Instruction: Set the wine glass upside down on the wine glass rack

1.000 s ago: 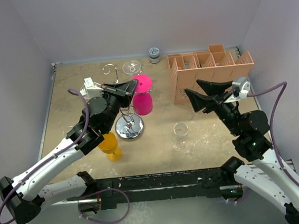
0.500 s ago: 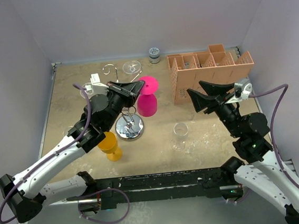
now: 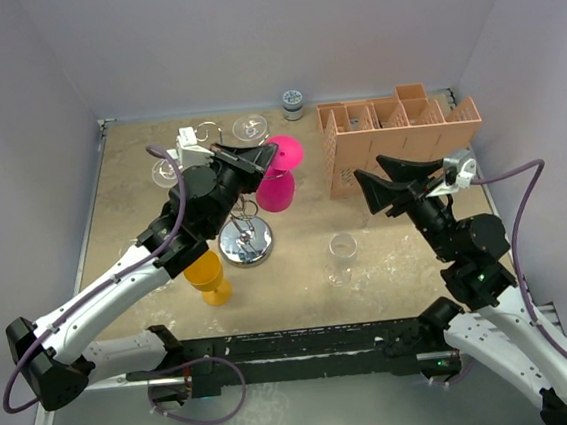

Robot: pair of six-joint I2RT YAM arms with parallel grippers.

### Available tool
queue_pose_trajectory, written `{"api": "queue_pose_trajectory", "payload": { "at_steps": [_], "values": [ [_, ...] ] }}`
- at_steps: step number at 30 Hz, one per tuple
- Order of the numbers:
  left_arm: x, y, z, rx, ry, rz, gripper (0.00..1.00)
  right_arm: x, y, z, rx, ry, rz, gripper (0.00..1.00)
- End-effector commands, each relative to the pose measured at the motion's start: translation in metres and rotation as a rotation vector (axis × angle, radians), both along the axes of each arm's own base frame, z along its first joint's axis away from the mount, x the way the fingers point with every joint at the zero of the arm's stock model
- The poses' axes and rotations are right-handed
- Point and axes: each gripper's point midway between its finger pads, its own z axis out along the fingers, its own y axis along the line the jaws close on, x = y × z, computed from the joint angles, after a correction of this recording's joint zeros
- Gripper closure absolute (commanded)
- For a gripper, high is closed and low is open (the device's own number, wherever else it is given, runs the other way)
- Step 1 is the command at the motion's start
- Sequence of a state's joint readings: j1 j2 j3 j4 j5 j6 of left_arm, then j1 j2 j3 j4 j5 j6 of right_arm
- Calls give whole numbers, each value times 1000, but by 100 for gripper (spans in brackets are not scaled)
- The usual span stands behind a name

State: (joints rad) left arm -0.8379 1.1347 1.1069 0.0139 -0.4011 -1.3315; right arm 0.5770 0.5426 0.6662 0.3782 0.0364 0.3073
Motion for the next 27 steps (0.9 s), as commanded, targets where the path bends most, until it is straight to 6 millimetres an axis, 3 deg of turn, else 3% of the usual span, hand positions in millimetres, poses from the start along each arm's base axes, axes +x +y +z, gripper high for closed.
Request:
{"api": "queue_pose_trajectory", "payload": {
  "at_steps": [1,6,12,27],
  "values": [
    [7,18,24,19,-58,91,100,-3,-4,12,41,-27,-9,37],
    [8,22,17,34,-46,109,100,-1,-3,9,41,-20,-7,38],
    [2,26,15,30,-38,101,85,-3,11,-2,49,53,74,37],
    [-2,44,7,103,-25,147,84,0,9,-1,70,69,56,38]
  ]
}}
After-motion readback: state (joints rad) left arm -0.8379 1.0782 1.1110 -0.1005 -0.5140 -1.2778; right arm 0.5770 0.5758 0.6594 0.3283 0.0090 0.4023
